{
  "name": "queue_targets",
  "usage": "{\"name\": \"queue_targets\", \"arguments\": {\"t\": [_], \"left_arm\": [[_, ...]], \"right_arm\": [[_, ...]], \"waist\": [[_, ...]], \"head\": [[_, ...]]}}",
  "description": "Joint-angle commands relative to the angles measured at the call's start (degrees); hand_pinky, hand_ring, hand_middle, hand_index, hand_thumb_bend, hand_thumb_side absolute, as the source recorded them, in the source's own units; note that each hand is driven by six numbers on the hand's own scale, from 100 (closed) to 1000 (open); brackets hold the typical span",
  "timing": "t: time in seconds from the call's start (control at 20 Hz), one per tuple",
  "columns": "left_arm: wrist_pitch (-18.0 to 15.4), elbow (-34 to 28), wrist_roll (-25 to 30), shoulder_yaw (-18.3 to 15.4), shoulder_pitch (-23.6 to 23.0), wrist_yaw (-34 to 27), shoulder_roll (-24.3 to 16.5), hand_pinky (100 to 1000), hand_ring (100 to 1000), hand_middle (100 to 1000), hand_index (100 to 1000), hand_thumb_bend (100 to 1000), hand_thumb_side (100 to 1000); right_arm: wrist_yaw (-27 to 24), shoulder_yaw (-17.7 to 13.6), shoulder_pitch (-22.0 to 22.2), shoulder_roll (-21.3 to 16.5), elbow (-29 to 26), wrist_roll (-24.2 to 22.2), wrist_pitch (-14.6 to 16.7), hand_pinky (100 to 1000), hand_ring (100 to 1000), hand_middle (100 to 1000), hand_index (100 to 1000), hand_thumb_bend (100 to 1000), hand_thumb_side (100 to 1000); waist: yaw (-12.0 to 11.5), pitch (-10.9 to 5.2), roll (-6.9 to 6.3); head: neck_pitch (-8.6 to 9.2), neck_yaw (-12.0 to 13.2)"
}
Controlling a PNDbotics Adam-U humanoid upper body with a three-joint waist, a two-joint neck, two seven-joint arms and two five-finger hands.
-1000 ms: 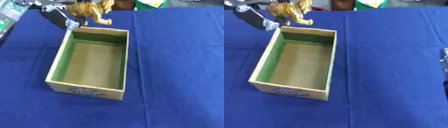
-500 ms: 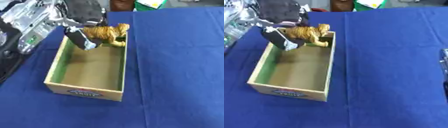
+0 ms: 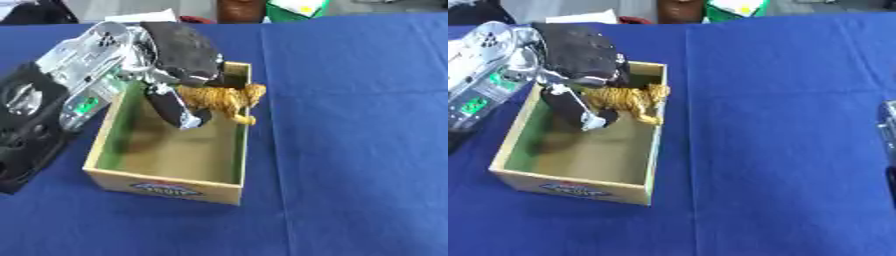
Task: Pick up objects on the table and place them in the box.
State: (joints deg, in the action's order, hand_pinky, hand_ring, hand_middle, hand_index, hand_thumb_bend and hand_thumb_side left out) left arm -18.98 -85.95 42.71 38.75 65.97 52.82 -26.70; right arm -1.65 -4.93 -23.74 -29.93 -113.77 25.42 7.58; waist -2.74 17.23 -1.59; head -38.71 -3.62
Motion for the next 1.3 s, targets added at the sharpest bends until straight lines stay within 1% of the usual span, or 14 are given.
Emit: {"name": "queue_targets", "arguments": {"t": [0.05,0.25,0.4,0.45,0.5,0.65,0.75,0.85,1.05,1.3], "left_arm": [[0.3,0.1,0.7,-0.2,0.8,-0.5,-0.4,393,520,505,619,100,540],[0.2,0.6,1.4,-0.1,0.3,-1.0,-0.3,397,522,500,635,100,531],[1.4,-1.5,0.1,-1.6,0.4,-0.7,-1.2,396,523,502,650,100,497],[2.1,-2.7,-0.6,-2.4,0.4,-0.1,-1.8,393,518,497,648,100,506],[2.8,-3.9,-1.3,-3.2,0.0,0.6,-2.7,392,517,495,647,100,483],[4.5,-7.7,-3.5,-5.3,-2.2,2.4,-5.9,394,518,497,648,100,484],[5.6,-9.7,-3.5,-5.7,-3.9,2.7,-8.0,394,519,497,647,100,494],[6.1,-10.4,-2.9,-5.4,-4.9,2.3,-8.6,396,521,499,646,100,497],[6.4,-9.2,-2.9,-4.4,-5.9,2.0,-7.6,397,523,499,639,100,506],[6.1,-4.0,-3.1,-3.4,-6.3,3.4,-5.4,397,524,500,637,100,519]], "right_arm": [[-0.4,-0.4,-0.9,-0.7,-0.8,0.0,0.1,803,694,753,843,100,1000],[-0.3,-0.4,-0.7,-0.7,-0.8,0.1,0.0,802,693,752,842,100,1000],[-0.3,-0.6,-0.4,-0.7,-0.8,0.3,0.0,802,693,752,843,100,1000],[-0.2,-0.6,-0.3,-0.7,-0.8,0.4,-0.1,802,693,752,842,100,1000],[-0.1,-0.7,-0.2,-0.8,-0.8,0.4,-0.1,802,693,752,842,100,1000],[0.1,-0.9,0.2,-1.0,-0.8,0.7,-0.1,802,693,752,842,100,1000],[0.2,-1.0,0.3,-1.0,-0.8,0.8,-0.1,802,693,752,842,100,1000],[0.2,-1.0,0.2,-0.8,-0.8,0.8,-0.1,802,693,752,842,100,1000],[0.1,-0.9,0.0,-0.6,-0.8,0.7,-0.1,802,693,752,843,100,1000],[0.2,-1.0,0.1,-0.6,-0.8,0.8,-0.1,803,693,752,842,100,1000]], "waist": [[0.1,-1.00,0.23],[0.1,-0.93,0.17],[-0.2,-1.00,0.18],[-0.3,-1.03,0.18],[-0.4,-1.04,0.16],[-0.7,-1.07,0.05],[-0.6,-1.01,0.00],[-0.6,-0.95,0.05],[-0.4,-0.85,0.24],[0.1,-0.56,0.45]], "head": [[0.53,0.3],[0.43,0.3],[0.27,0.2],[0.28,0.1],[0.27,-0.1],[-0.01,-0.8],[0.25,-1.2],[0.61,-1.3],[0.98,-0.9],[1.04,-0.6]]}}
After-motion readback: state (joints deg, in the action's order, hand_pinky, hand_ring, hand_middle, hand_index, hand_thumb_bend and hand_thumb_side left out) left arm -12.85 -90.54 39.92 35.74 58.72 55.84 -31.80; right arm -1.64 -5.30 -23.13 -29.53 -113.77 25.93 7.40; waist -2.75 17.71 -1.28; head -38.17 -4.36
